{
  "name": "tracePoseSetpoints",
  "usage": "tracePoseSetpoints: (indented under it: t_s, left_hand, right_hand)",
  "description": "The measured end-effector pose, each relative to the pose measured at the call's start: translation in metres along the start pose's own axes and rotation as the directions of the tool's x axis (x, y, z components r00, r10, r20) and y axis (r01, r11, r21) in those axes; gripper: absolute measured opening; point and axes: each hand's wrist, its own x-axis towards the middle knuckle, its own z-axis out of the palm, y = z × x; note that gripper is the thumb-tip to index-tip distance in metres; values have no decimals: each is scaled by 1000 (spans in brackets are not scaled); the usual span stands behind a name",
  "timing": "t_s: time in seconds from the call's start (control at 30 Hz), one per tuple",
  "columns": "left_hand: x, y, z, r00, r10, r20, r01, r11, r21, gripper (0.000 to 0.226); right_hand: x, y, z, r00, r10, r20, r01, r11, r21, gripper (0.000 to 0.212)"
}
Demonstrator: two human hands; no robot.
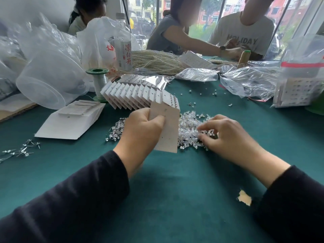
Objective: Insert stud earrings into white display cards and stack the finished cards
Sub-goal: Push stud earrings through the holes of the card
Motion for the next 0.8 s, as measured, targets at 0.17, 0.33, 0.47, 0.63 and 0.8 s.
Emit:
tracePoseSetpoints:
  t_s: [0.17,0.33,0.47,0.63,0.8]
  left_hand:
    - [-4,1,5,974,-199,107,213,968,-133,20]
    - [-8,1,9,949,-248,194,282,944,-173,22]
    - [-8,-1,9,953,-229,198,258,956,-139,25]
    - [-8,-4,8,958,-210,196,233,966,-107,24]
    - [-8,-8,12,970,-149,194,164,984,-64,17]
  right_hand:
    - [9,-4,11,991,-39,-127,39,999,-5,7]
    - [7,-3,8,982,10,-190,7,996,90,11]
    - [7,-6,7,977,82,-197,-53,988,146,17]
    - [2,-13,3,967,140,-212,-46,918,394,12]
    - [-9,-36,2,964,-56,-261,143,934,327,9]
